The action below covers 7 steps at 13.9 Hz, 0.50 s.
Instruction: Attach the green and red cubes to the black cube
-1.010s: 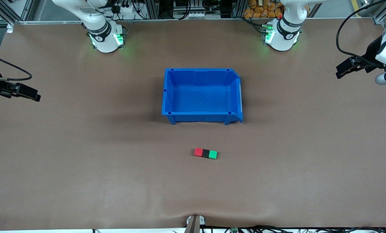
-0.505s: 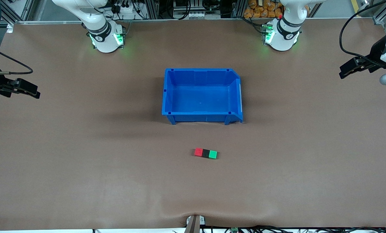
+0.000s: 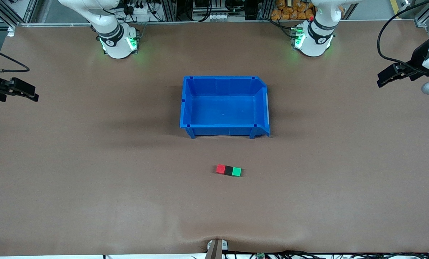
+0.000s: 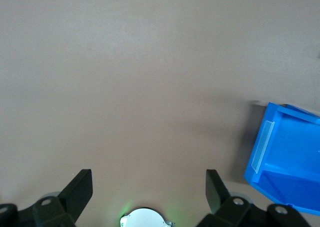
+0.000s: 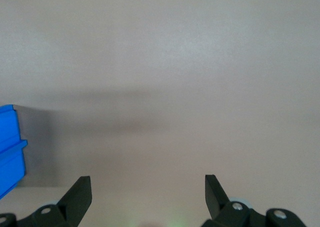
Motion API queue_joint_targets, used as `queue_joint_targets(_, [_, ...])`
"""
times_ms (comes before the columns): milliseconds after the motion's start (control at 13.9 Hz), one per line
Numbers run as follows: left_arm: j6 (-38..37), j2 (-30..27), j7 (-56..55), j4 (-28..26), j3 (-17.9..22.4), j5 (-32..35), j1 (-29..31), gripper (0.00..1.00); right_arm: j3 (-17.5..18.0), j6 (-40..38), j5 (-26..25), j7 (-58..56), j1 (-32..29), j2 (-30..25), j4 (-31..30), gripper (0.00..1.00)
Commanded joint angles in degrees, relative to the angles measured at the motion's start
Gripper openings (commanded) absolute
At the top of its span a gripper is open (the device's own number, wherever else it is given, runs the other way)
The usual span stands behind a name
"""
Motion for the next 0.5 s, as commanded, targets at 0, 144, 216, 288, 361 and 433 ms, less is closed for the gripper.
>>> queue_joint_targets(0, [-0.5, 0.4, 1.4, 0.9, -0.4, -1.0, 0.2, 1.0, 0.6, 0.6, -0.2, -0.8, -0.6, -2.6, -2.8, 1.0])
queue_joint_targets(144, [-0.4, 0.4, 1.3, 0.9, -0.5, -1.1, 0.2, 1.0, 0.7, 1.1, -0.3, -0.4, -0.2, -2.3, -1.8, 1.0])
queue_joint_targets(216, [-0.4, 0.4, 1.3, 0.9, -0.5, -1.1, 0.4, 1.0, 0.7, 1.1, -0.2, -0.3, -0.1, -1.9, -1.5, 1.0])
queue_joint_targets(288, [-0.4, 0.4, 1.4, 0.9, -0.5, -1.1, 0.5, 1.0, 0.7, 1.0, -0.2, -0.1, -0.1, -1.8, -1.5, 1.0])
queue_joint_targets(361, [-0.4, 0.4, 1.4, 1.0, -0.5, -1.1, 0.4, 1.0, 0.7, 1.1, -0.5, -0.8, -0.1, -1.7, -1.3, 1.0])
queue_joint_targets(433, [-0.3, 0.4, 1.4, 1.0, -0.5, -1.1, 0.2, 1.0, 1.0, 1.1, -0.6, -0.1, 0.0, -1.6, -0.4, 1.0])
